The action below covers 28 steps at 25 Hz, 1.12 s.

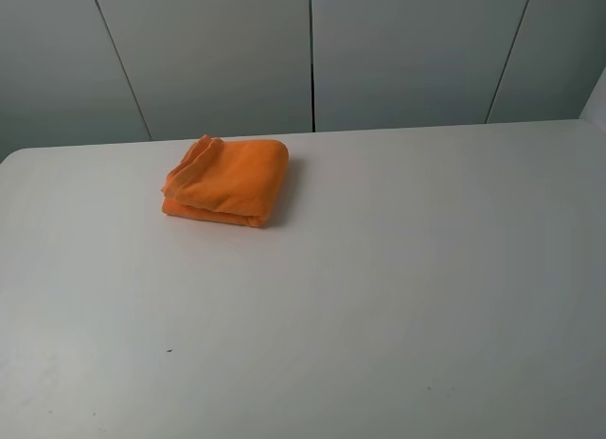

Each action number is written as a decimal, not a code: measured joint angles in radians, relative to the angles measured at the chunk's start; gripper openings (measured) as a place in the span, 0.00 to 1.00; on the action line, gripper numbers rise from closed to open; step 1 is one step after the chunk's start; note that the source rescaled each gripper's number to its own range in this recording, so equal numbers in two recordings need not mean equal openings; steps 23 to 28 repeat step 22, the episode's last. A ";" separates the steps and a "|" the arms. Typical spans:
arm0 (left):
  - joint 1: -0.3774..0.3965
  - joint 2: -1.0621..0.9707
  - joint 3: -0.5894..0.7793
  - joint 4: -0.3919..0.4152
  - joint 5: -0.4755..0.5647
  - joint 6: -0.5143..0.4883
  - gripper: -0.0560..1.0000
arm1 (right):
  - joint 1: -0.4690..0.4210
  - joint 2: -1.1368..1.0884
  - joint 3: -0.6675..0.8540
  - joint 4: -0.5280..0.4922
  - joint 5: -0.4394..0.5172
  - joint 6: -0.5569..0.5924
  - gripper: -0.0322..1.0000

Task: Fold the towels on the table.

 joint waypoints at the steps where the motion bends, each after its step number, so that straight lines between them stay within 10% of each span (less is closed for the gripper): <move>1: 0.000 0.000 0.000 0.000 0.000 0.000 1.00 | 0.000 0.000 0.000 0.000 0.000 0.000 1.00; 28: 0.000 0.000 0.000 0.000 0.000 0.000 1.00 | 0.000 0.000 0.000 0.000 0.000 0.000 1.00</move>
